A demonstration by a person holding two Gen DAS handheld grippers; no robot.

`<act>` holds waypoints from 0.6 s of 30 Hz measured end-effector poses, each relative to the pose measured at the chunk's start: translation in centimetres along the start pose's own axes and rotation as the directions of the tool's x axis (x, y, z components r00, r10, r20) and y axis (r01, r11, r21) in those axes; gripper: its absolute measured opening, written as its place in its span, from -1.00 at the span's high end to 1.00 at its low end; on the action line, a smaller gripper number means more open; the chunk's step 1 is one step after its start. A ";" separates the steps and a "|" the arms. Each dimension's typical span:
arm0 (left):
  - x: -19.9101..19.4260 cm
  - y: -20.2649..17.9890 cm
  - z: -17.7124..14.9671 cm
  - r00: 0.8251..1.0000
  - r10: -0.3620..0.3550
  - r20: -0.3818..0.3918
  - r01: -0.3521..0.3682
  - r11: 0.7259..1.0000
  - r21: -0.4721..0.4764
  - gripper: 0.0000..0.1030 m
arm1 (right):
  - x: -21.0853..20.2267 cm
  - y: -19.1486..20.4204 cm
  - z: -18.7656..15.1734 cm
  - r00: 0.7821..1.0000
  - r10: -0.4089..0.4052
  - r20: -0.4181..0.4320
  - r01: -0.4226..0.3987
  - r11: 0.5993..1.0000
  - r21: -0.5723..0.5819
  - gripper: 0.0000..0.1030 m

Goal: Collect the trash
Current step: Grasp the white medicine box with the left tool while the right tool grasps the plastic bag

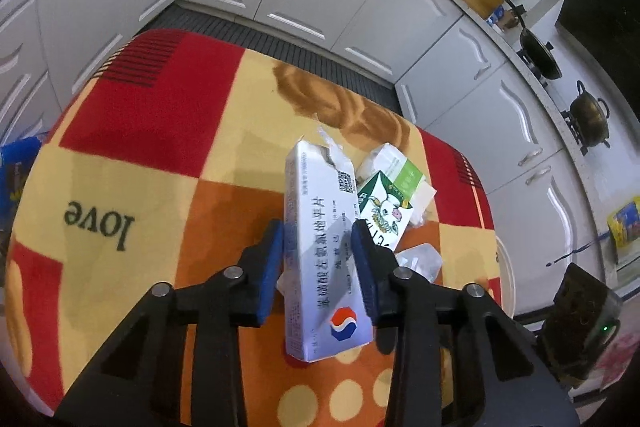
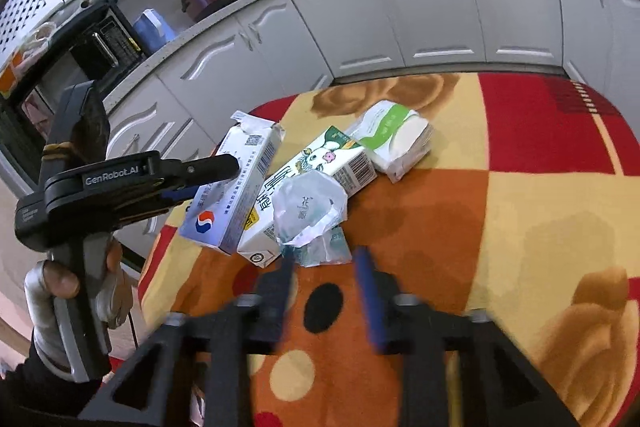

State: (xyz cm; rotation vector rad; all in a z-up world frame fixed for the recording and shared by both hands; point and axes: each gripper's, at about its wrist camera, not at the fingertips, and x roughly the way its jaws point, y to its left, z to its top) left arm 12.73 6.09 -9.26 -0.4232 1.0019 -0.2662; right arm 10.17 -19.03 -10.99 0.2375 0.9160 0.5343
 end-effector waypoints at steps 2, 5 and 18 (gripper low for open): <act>0.2 0.3 -0.1 1.000 -0.023 -0.008 0.022 1.000 -0.017 0.01 | 0.4 0.5 0.0 1.000 0.000 0.003 0.000 1.000 -0.017 -0.01; 0.6 0.4 0.0 0.999 -0.035 -0.017 0.035 0.999 -0.031 -0.02 | 1.7 0.7 0.6 1.000 -0.002 -0.009 0.002 1.000 -0.024 -0.01; 2.4 0.3 -0.4 0.998 -0.033 -0.053 0.031 0.999 -0.034 0.06 | 1.1 -0.4 0.7 0.997 0.069 0.041 -0.070 0.997 0.030 0.56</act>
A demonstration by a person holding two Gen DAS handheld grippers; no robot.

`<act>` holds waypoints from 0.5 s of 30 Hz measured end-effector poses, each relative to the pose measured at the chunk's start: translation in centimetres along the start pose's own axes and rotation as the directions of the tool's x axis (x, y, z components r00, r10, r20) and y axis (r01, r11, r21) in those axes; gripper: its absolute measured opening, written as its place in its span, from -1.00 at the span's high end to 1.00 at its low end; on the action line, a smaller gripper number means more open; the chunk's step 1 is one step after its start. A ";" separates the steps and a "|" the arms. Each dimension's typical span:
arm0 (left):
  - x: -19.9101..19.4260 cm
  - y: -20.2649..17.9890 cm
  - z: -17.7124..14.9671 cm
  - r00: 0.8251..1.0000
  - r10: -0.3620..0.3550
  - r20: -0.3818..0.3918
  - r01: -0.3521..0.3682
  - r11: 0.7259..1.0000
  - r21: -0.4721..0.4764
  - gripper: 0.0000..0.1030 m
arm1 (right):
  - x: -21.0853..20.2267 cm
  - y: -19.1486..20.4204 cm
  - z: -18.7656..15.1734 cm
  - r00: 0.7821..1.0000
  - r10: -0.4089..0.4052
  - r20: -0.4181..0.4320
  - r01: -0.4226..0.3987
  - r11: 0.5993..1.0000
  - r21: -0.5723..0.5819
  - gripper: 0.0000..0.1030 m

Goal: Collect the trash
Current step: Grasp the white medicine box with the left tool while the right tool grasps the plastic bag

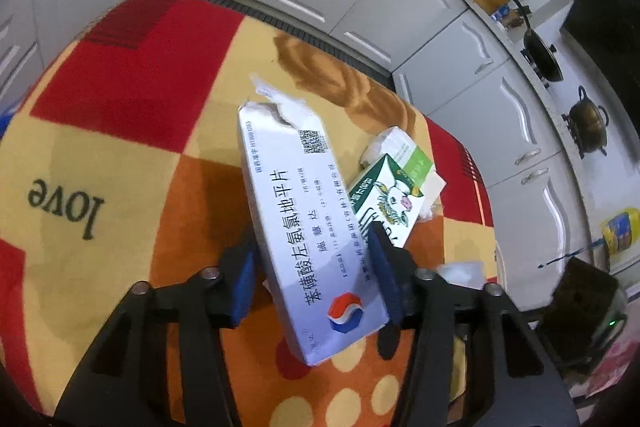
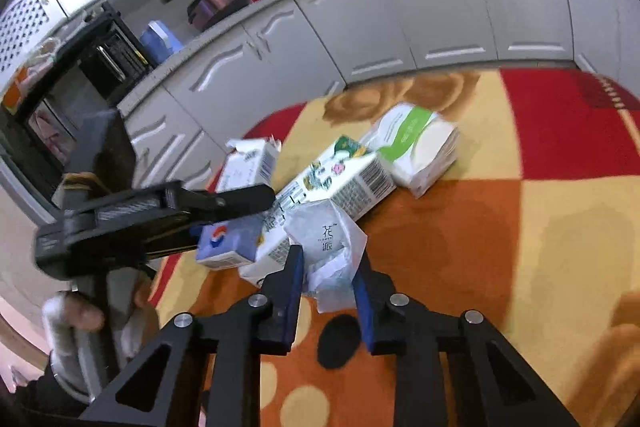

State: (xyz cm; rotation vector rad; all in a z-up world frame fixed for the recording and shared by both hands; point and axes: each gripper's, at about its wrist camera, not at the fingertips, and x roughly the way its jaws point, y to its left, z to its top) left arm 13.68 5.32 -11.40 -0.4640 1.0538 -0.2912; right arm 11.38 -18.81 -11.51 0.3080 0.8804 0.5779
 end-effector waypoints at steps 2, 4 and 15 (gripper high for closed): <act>-0.5 -0.5 -0.3 1.000 0.006 0.009 -0.006 1.000 0.027 0.08 | -1.6 -0.3 -0.2 1.000 0.001 0.019 -0.001 1.000 0.004 0.56; -1.2 -1.1 -0.5 1.000 -0.001 0.024 0.000 0.999 0.045 0.12 | -3.3 -0.8 -0.6 0.999 -0.007 0.035 0.006 1.000 0.007 0.56; -2.2 -5.2 -1.8 0.999 -0.011 0.037 0.006 0.989 0.148 0.47 | -9.4 -3.6 -2.6 0.991 -0.097 0.094 0.092 0.994 0.055 0.56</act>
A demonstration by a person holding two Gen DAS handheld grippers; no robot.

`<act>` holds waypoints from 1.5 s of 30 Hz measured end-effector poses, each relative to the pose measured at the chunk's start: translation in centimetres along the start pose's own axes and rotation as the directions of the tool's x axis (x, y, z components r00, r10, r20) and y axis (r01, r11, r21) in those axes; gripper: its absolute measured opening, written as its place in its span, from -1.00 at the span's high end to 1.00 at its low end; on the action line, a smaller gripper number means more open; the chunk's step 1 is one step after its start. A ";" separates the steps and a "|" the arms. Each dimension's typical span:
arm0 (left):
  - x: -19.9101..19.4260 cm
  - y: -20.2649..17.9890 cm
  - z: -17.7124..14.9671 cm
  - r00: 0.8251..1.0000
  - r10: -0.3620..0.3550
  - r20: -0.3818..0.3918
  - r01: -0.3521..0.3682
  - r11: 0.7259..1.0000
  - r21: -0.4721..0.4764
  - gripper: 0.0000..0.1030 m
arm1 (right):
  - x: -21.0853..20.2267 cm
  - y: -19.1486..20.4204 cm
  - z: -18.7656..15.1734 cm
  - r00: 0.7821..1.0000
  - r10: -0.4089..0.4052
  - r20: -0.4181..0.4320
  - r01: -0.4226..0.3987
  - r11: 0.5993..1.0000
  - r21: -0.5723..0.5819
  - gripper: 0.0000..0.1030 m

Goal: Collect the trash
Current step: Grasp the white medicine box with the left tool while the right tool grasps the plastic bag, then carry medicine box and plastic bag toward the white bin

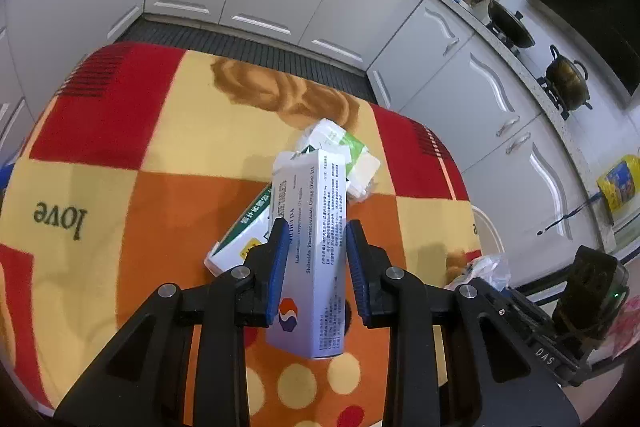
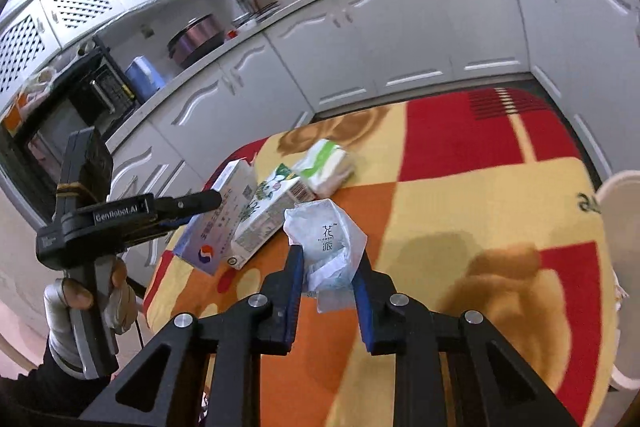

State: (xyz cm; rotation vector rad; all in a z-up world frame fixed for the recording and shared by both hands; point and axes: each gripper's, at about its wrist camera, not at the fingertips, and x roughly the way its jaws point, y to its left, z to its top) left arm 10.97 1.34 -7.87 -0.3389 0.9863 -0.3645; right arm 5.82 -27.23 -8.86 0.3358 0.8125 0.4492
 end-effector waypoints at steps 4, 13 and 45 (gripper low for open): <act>0.2 -0.3 -0.2 1.000 0.021 -0.006 -0.021 1.000 0.015 0.36 | -0.7 -0.5 -0.3 1.000 -0.006 0.002 0.006 1.000 0.009 0.56; 1.6 -0.4 -0.9 0.995 0.093 -0.029 -0.092 0.995 0.044 0.16 | -1.2 -0.1 -0.3 1.000 -0.009 0.009 0.009 1.000 -0.001 0.56; 6.0 -18.1 -4.5 0.991 -0.098 -0.095 0.124 0.938 0.324 0.17 | -11.0 -8.1 -1.4 0.967 -0.217 0.131 0.199 0.970 0.138 0.56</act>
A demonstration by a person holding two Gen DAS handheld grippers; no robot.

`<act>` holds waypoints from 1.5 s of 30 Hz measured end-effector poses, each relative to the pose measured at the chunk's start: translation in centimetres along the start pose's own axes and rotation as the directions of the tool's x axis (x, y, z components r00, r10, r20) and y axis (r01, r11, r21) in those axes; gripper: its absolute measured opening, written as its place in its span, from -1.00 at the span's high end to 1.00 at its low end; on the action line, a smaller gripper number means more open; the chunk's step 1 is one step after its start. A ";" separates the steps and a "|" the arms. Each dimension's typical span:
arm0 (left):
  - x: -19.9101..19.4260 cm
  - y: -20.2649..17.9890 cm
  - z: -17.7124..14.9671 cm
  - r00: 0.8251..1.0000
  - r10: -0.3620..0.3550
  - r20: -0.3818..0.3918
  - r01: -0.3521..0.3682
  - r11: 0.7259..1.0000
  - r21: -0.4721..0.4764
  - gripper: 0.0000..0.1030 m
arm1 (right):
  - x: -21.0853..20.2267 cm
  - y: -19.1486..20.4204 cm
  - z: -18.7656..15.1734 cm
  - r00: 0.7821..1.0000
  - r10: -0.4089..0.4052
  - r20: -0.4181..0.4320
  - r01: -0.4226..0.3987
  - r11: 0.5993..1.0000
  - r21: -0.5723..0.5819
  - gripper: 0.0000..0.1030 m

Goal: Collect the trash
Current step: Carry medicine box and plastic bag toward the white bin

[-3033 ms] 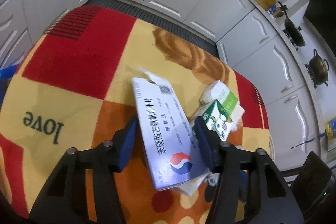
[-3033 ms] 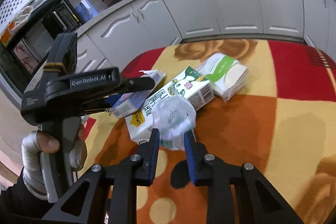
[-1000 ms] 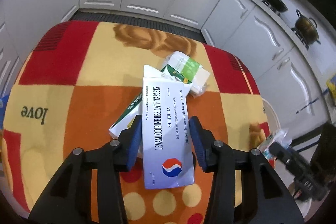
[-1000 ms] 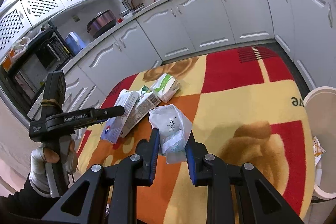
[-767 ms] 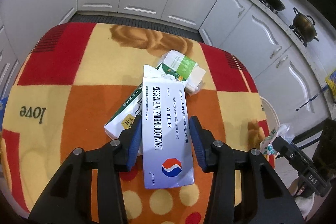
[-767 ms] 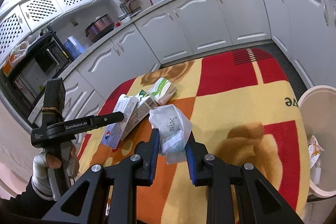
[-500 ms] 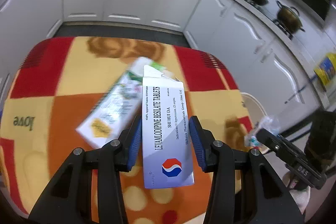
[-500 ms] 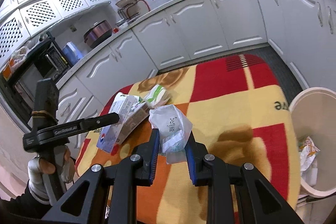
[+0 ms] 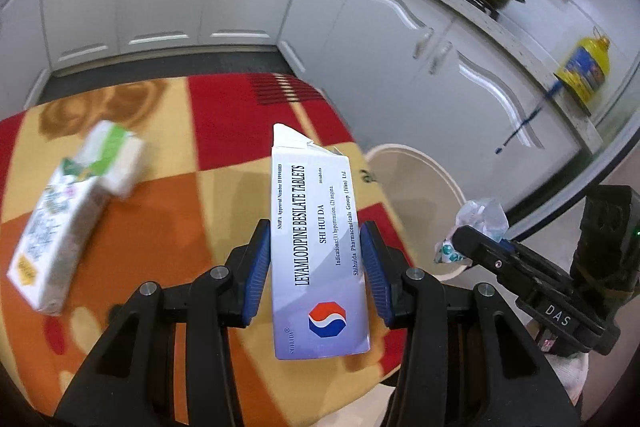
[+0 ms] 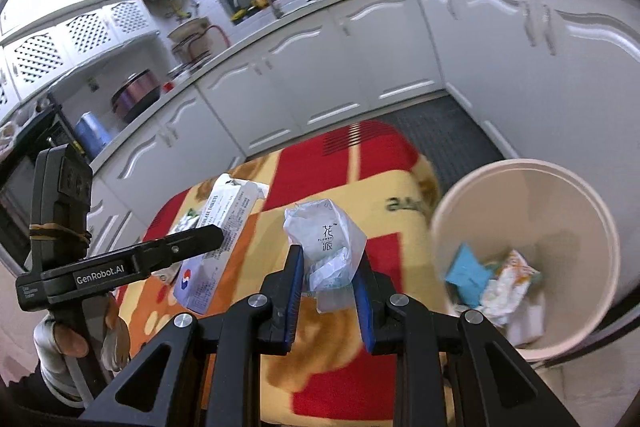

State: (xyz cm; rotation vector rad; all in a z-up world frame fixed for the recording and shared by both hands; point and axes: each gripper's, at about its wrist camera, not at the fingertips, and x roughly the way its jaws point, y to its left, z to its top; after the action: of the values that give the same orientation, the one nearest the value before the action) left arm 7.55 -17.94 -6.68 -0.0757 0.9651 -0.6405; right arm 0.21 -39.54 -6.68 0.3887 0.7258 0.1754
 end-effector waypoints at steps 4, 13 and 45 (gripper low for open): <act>1.2 -1.6 0.4 1.000 -0.013 -0.013 0.014 1.000 0.020 0.17 | -0.7 -1.1 0.1 1.000 -0.023 0.009 0.023 1.000 0.018 0.56; 3.0 -4.0 1.0 0.999 -0.033 -0.029 0.034 0.998 0.047 0.17 | -1.3 -3.1 -0.2 0.998 -0.061 0.012 0.060 0.997 0.045 0.56; 13.3 -10.9 3.7 0.975 -0.160 -0.155 0.168 0.985 0.035 0.16 | -0.4 -12.9 -1.6 0.976 -0.204 -0.071 0.214 0.955 0.205 0.56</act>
State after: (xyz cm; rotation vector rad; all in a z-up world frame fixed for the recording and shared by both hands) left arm 10.55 -34.80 -10.72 -0.0647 1.0975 -0.8308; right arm -0.85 -50.98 -12.72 0.5085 0.8322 -0.0943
